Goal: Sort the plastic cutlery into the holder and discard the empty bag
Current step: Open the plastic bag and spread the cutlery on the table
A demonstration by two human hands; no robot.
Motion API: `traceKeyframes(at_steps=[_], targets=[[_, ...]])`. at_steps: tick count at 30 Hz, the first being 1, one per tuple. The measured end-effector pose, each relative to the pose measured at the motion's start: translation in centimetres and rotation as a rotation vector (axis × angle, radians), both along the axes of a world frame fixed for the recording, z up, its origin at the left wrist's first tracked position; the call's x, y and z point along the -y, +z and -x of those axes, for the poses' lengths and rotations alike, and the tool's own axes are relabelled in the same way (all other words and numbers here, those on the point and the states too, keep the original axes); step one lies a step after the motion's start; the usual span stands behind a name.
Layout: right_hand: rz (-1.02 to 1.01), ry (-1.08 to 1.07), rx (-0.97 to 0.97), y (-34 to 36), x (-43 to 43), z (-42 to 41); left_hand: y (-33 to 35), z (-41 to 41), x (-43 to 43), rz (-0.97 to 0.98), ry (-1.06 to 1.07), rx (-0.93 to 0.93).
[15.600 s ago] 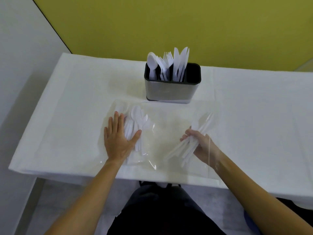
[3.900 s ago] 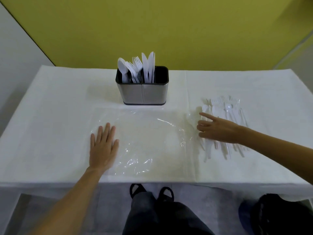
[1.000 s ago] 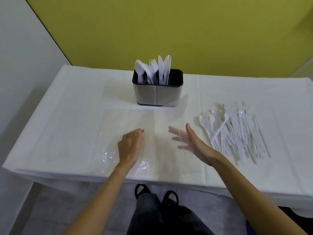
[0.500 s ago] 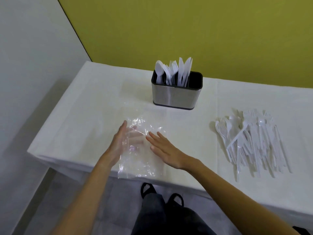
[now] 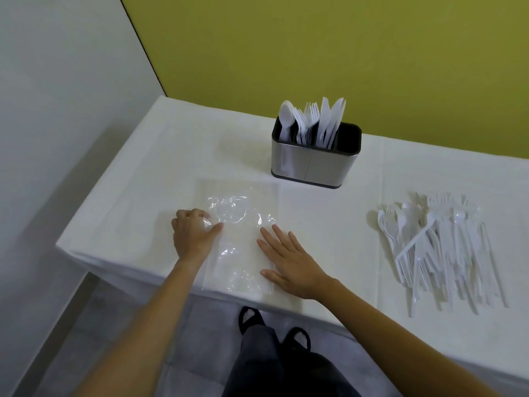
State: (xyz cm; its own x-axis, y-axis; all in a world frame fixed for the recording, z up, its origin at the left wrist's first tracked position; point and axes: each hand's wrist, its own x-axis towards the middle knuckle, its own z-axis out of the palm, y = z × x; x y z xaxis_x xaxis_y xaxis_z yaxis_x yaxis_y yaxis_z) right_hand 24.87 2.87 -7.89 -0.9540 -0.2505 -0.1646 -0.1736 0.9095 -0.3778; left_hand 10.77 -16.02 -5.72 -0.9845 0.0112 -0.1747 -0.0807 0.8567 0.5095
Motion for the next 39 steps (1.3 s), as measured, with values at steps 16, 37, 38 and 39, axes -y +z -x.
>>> traceKeyframes(at_steps=[16,37,38,39], targets=[[-0.17,-0.041,0.016,-1.5,2.3,0.7,-1.8,-2.2,0.9,0.117,-0.043,-0.158],[-0.117,-0.073,-0.091,-2.2,3.4,5.9,-3.2,-1.7,4.4,0.305,-0.254,-0.216],[-0.118,-0.082,-0.097,-2.2,3.9,6.7,-3.3,-1.2,4.9,0.308,-0.267,-0.203],[-0.119,-0.087,-0.09,-2.1,4.5,7.6,-3.4,-0.5,5.6,0.31,-0.278,-0.184]])
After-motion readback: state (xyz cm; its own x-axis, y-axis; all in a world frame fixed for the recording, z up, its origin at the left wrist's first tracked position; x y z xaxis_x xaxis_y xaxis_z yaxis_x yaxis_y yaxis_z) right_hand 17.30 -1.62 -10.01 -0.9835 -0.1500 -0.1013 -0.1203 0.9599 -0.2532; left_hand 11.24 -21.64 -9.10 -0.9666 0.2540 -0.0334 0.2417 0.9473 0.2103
